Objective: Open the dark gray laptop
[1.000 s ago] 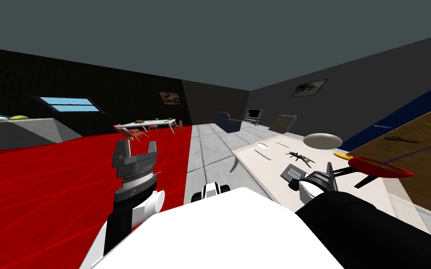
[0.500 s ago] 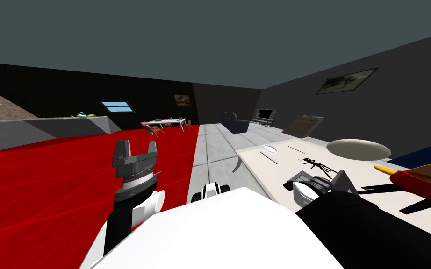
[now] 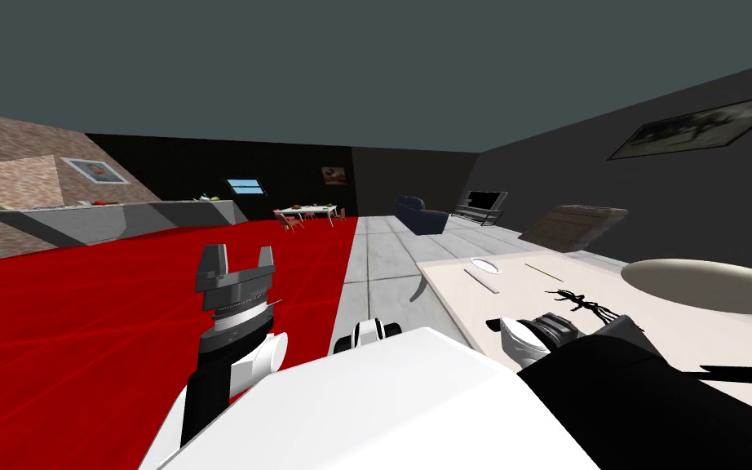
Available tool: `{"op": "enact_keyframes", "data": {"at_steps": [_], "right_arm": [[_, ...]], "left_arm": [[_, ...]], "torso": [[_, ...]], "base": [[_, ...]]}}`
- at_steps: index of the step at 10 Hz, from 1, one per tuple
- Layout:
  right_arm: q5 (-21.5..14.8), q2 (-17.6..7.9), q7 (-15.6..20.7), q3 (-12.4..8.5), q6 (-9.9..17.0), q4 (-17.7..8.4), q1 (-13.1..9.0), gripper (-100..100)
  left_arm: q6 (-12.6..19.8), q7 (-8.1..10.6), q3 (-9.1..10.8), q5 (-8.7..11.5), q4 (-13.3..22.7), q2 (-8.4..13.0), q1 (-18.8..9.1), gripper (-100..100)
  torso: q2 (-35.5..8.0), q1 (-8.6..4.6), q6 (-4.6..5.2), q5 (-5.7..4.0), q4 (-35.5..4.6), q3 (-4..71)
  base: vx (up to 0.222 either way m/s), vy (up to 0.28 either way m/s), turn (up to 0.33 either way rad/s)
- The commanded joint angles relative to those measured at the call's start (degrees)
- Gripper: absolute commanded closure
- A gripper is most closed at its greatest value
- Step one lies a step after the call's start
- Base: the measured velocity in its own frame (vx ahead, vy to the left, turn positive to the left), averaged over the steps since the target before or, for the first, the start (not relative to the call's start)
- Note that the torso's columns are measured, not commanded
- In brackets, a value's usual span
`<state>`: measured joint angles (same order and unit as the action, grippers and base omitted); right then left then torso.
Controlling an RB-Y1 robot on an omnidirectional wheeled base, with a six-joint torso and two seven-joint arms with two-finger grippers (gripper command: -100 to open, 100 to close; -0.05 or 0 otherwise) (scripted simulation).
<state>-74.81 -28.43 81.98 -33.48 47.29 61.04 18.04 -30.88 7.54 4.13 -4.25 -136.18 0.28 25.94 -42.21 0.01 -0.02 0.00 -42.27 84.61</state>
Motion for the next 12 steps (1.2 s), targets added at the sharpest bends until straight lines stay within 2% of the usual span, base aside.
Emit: {"op": "enact_keyframes", "data": {"at_steps": [1,5,10,11,12], "right_arm": [[0.9,-1.5,-1.3,1.3,-1.9,-0.5,-0.3,-100],[3.0,-5.0,-4.7,4.1,-6.7,-1.1,-0.7,-100],[6.5,-11.5,-10.6,9.2,-15.0,-2.0,-1.3,-100],[6.5,-11.5,-10.6,9.2,-15.5,-2.0,-1.3,-100],[7.4,-13.0,-12.0,10.4,-17.6,-2.2,-1.4,-100]], "left_arm": [[0.0,0.0,0.0,0.0,0.0,0.0,0.0,0],[0.0,0.0,0.0,0.0,0.0,0.0,0.0,0],[0.0,0.0,0.01,0.0,0.0,0.0,0.0,0],[0.0,0.0,0.01,0.0,0.0,0.0,0.0,0],[0.0,0.0,0.0,0.0,0.0,0.0,0.0,0]], "torso": [[0.1,0.03,0.06,0.03,0.0,0.1],[-0.1,-0.02,0.03,0.05,0.0,-0.1],[-0.1,-0.14,0.02,-0.03,0.0,-0.1],[-0.1,0.0,0.03,-0.01,0.0,-0.1],[0.0,0.1,0.04,0.03,0.0,0.0]], "base": [[-0.064,-0.018,0.047],[-0.099,-0.029,0.06],[-0.129,-0.035,0.074],[-0.091,-0.013,0.024],[-0.079,-0.018,0.058]]}}
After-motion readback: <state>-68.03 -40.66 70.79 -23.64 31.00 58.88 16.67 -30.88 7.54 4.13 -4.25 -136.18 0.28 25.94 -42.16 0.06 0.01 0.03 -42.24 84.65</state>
